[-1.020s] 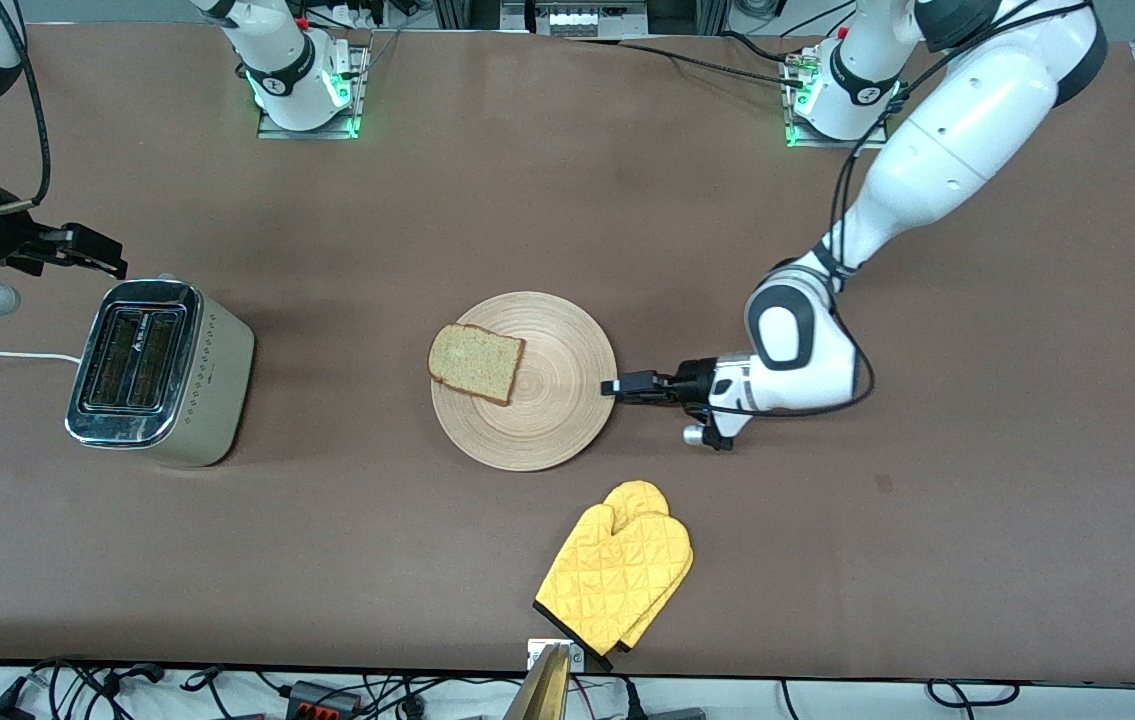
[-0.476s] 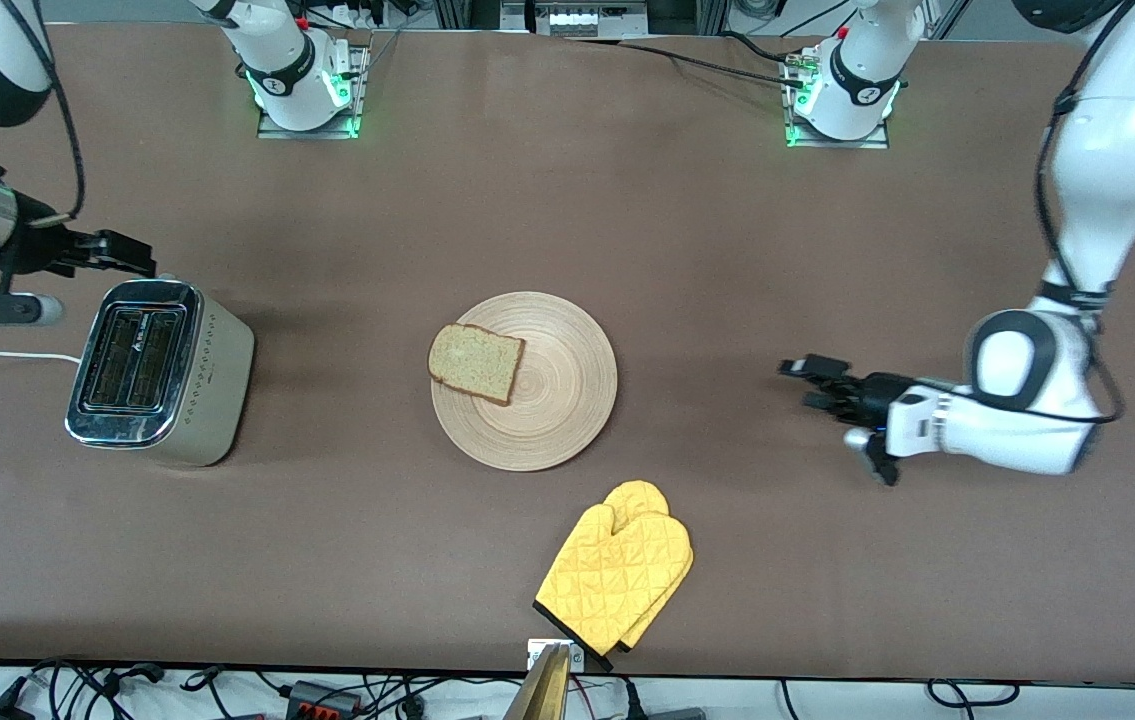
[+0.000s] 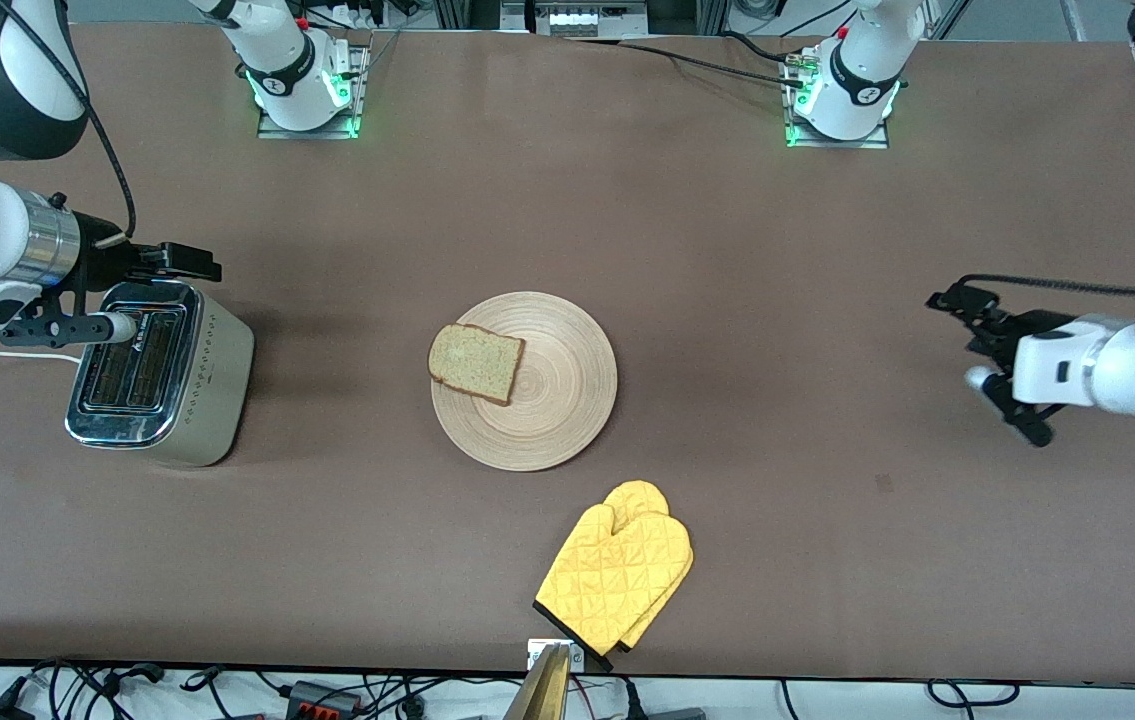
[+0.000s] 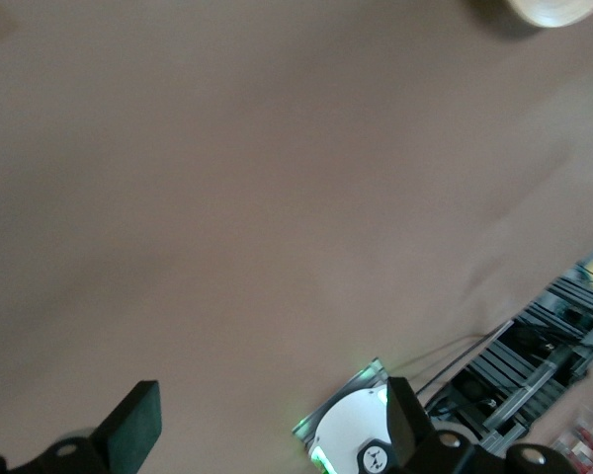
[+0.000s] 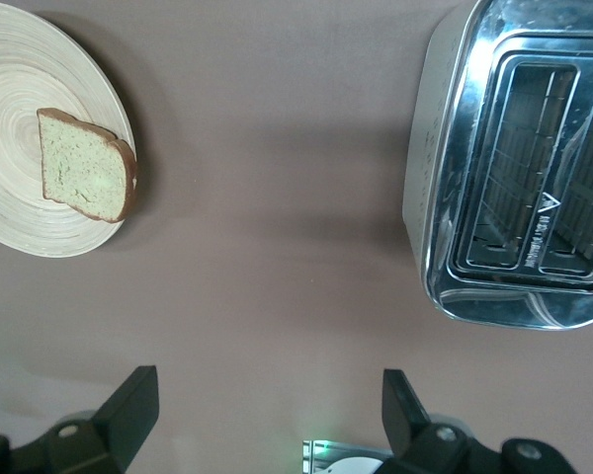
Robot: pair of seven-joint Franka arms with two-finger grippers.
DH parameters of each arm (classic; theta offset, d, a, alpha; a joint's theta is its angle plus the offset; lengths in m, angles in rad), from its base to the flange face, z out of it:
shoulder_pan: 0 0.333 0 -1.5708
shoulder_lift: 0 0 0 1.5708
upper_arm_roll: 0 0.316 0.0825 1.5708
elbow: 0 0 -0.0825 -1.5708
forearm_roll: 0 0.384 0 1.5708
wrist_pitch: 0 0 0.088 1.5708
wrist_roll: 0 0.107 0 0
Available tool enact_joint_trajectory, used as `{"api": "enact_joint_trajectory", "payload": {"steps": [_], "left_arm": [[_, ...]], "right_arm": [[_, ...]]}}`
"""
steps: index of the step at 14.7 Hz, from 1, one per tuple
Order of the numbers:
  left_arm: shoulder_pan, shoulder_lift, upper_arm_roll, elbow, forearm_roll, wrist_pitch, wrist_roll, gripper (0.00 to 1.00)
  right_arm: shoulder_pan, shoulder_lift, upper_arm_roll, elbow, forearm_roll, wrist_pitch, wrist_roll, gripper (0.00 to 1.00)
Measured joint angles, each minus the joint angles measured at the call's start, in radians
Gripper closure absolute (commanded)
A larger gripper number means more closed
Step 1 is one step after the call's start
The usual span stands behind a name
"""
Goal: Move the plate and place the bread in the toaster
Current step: 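Release the plate and withdraw the left gripper while the right gripper rises, then move the right gripper over the bread slice on the plate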
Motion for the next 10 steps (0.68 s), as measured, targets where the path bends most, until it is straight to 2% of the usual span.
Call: {"api": "enact_joint_trajectory", "payload": {"steps": [2,5,7,10], "left_arm": [[-0.008,-0.072,-0.005,0.009,0.074,-0.009,-0.138,0.0],[-0.018,-0.142,-0.018,0.009,0.082,-0.01,-0.315,0.0],[-0.026,-0.156,-0.034,0.009,0.082,-0.006,-0.351,0.0],[-0.034,-0.162,-0.039,0.009,0.083,0.019,-0.366,0.0]], "right_arm": [[0.0,0.014,0.0,0.0,0.009,0.0,0.0,0.0],[-0.002,0.043,-0.001,0.0,0.079,0.005,0.005,0.0],[-0.002,0.058,-0.001,-0.001,0.137,0.01,0.05,0.0],[0.013,0.082,0.005,-0.025,0.165,0.085,0.114,0.0]]}}
